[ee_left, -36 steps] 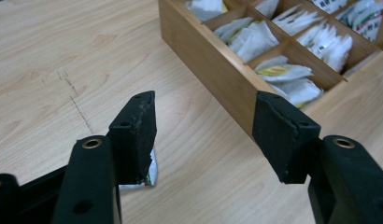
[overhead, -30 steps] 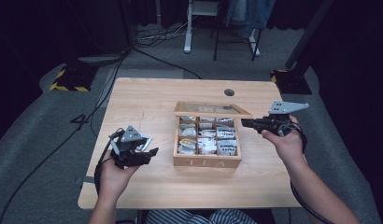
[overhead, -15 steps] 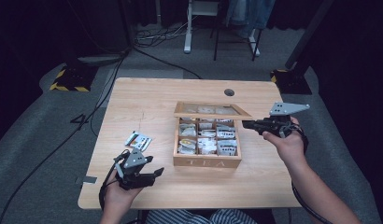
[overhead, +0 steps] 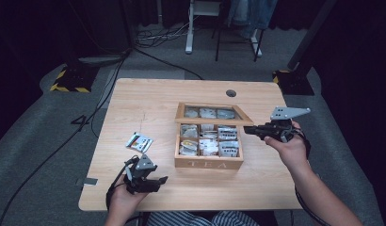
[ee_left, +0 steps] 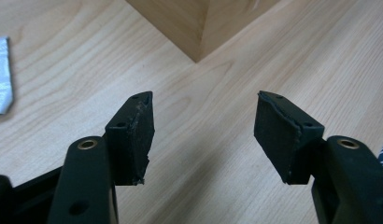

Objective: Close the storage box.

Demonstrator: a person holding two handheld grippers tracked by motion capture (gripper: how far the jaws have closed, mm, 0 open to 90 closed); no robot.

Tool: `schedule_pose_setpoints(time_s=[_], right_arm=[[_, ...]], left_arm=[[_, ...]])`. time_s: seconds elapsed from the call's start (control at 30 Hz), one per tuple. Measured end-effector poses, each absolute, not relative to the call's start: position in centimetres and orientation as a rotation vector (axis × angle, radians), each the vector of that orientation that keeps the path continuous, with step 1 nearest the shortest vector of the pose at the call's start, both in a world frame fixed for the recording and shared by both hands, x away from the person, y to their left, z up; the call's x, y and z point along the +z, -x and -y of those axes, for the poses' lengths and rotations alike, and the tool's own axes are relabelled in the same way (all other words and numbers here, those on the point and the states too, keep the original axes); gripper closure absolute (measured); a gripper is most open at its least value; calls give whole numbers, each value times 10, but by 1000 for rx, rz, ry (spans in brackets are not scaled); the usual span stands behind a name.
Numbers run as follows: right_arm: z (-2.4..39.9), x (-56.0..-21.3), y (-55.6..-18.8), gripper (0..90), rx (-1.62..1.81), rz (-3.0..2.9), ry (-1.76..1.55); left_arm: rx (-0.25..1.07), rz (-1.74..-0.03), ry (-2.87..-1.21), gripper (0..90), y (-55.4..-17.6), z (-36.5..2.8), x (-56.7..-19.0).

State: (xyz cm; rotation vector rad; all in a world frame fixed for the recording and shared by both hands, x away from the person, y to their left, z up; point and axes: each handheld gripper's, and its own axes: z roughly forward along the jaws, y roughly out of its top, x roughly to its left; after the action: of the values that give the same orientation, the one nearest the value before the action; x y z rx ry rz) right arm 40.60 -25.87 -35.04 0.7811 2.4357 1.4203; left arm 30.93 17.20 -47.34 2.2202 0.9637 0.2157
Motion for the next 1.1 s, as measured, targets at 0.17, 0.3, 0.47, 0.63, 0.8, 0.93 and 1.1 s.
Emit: schedule_pose_setpoints(time_s=[0.17,0.3,0.47,0.63,0.8,0.93,1.1], right_arm=[[259,-355,-404,900,1409,-2450,-788],[261,-360,-402,900,1398,-2463,-802],[263,-367,-400,900,1380,-2484,-823],[260,-371,-393,900,1325,-2505,-810],[259,-376,-388,900,1292,-2526,-802],[259,-381,-383,900,1285,-2539,-806],[258,-387,-379,900,1258,-2559,-809]], left_arm=[[213,-977,-2268,385,-311,-168,-480],[197,-981,-2287,384,-313,-166,-484],[194,-981,-2293,382,-314,-166,-488],[202,-982,-2289,381,-315,-167,-488],[209,-982,-2281,379,-314,-166,-489],[211,-976,-2282,378,-314,-166,-489],[211,-974,-2277,378,-314,-167,-490]])
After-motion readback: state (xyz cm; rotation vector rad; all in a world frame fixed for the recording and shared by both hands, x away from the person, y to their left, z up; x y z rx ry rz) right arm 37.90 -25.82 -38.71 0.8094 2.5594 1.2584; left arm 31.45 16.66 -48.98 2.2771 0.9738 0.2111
